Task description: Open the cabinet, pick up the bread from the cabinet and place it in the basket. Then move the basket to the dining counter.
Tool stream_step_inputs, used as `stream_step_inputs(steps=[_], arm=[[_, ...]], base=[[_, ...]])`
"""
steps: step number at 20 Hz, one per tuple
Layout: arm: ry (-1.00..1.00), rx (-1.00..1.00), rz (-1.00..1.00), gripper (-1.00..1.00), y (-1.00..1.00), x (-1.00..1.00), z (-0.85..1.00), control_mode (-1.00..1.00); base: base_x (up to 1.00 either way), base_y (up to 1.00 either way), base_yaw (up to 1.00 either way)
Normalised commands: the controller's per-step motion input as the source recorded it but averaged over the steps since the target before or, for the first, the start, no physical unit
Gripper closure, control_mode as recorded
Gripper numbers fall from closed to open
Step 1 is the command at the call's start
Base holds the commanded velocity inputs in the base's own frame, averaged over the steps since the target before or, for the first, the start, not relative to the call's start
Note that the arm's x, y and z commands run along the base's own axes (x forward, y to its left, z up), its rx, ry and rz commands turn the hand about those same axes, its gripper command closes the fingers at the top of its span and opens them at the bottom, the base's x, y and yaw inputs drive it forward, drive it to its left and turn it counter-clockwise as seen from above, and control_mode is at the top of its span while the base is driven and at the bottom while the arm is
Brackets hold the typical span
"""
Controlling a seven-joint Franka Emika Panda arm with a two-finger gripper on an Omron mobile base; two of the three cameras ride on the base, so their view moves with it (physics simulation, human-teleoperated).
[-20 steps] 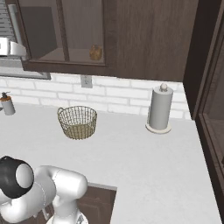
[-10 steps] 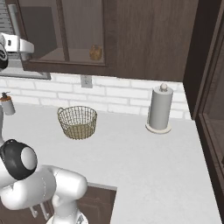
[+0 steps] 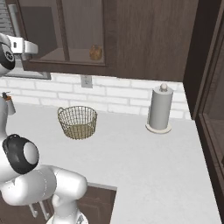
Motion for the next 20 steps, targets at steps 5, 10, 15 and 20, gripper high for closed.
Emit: stream_step_inputs(steps=[5, 10, 15, 20], arm=[[-0.03, 0.00, 0.00, 1.00, 0.01, 0.14, -0.06, -1.00], [-0.01, 0.00, 0.00, 1.00, -0.03, -0.28, 0.00, -1.00], [0.00, 0.00, 0.00, 1.00, -0.09, -0.92, 0.00, -1.00], [0.00, 0.00, 0.00, 1.00, -0.06, -1.00, 0.02, -1.00]], base=[[0.00, 0.00, 0.00], [0.00, 0.00, 0.00], [0.00, 0.00, 0.00], [0.00, 0.00, 0.00]])
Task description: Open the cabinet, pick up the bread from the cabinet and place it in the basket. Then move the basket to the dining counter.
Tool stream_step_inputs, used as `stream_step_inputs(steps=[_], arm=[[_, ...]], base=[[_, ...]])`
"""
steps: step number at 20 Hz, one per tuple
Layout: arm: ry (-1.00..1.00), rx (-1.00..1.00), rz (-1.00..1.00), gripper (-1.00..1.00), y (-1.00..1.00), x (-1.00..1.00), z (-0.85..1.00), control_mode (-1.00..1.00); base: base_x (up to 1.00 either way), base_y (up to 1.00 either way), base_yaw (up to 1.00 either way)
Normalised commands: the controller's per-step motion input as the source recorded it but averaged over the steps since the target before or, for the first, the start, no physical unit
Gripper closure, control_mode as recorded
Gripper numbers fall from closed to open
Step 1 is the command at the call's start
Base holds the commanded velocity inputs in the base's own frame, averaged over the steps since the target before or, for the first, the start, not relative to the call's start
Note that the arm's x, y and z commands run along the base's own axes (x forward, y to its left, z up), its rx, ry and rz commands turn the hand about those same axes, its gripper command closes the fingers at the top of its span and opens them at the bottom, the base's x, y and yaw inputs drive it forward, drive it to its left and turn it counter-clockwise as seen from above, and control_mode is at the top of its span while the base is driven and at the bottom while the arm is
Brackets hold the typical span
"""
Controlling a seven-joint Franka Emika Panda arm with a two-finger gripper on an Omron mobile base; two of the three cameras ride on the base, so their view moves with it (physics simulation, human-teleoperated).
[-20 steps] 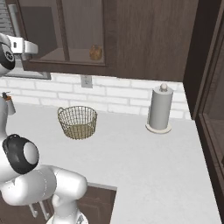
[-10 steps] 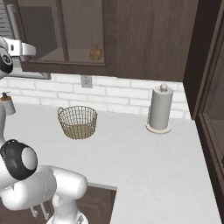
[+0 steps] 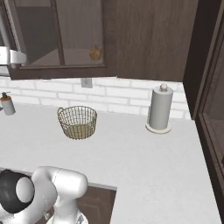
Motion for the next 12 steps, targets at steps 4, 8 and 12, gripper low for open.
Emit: stream_step_inputs(steps=[4, 8, 12], arm=[[0.00, 0.00, 0.00, 1.00, -0.26, -1.00, 0.05, -1.00], [0.00, 0.00, 0.00, 1.00, -0.51, -1.00, 0.11, -1.00], [0.02, 0.00, 0.00, -1.00, -0.48, -1.00, 0.10, -1.00]], base=[[0.00, 0.00, 0.00], [0.00, 0.00, 0.00], [0.00, 0.00, 0.00]])
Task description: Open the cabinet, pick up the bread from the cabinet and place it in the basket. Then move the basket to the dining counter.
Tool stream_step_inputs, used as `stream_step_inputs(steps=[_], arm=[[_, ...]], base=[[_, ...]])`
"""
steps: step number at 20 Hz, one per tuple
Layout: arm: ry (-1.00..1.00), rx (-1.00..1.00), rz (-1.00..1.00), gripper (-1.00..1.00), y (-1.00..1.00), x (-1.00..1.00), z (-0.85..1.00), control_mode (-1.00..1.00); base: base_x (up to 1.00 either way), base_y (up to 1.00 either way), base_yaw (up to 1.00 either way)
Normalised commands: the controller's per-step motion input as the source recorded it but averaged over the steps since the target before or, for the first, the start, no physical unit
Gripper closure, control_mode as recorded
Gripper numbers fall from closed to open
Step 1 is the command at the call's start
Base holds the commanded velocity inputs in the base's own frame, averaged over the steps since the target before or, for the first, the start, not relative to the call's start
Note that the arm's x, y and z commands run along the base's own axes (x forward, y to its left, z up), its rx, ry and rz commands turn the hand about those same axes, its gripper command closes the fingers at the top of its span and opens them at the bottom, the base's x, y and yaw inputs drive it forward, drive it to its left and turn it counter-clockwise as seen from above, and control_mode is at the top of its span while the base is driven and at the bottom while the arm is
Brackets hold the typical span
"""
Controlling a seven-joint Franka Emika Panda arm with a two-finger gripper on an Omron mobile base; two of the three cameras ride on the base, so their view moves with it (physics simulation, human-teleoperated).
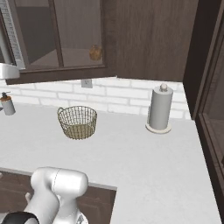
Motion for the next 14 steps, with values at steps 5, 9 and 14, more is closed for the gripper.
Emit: stream_step_inputs(steps=[5, 9, 14], arm=[[0.01, -0.09, 0.03, -1.00, 0.38, -0.99, 0.16, -1.00], [0.01, -0.50, 0.13, -1.00, 1.00, -0.29, 0.00, -1.00], [0.09, -0.58, 0.02, -1.00, 1.00, 0.66, 0.00, -1.00]], base=[[0.00, 0.00, 0.00], [0.00, 0.00, 0.00], [0.00, 0.00, 0.00]])
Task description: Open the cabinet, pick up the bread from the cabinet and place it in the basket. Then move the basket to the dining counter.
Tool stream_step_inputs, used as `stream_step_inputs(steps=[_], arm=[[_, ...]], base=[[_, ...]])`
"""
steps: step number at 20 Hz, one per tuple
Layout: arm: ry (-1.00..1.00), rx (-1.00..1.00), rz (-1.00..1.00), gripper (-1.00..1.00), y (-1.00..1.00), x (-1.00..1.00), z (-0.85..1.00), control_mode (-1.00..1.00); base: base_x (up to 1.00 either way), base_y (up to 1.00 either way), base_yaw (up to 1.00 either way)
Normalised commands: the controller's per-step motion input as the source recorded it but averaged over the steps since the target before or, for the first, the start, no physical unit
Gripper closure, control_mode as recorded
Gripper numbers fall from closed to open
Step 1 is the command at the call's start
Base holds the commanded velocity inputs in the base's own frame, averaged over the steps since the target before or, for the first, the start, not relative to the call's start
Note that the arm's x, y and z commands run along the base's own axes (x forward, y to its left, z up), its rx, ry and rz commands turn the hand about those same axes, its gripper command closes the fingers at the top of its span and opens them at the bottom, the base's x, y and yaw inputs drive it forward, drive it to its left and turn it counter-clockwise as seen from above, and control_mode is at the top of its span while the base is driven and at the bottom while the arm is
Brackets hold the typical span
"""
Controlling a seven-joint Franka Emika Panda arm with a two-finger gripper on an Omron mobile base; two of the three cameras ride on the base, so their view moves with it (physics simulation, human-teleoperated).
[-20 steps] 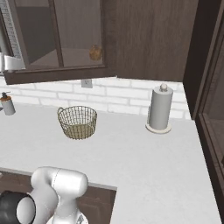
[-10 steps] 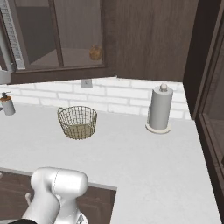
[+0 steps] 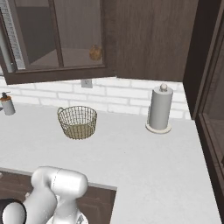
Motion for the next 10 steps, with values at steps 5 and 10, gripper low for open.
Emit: stream_step_inputs(steps=[5, 10], arm=[[0.12, -0.44, 0.00, -1.00, 0.86, 1.00, -0.03, -1.00], [0.07, -0.37, -0.01, -1.00, 0.35, 1.00, -0.26, -1.00]], base=[[0.00, 0.00, 0.00], [0.00, 0.00, 0.00]])
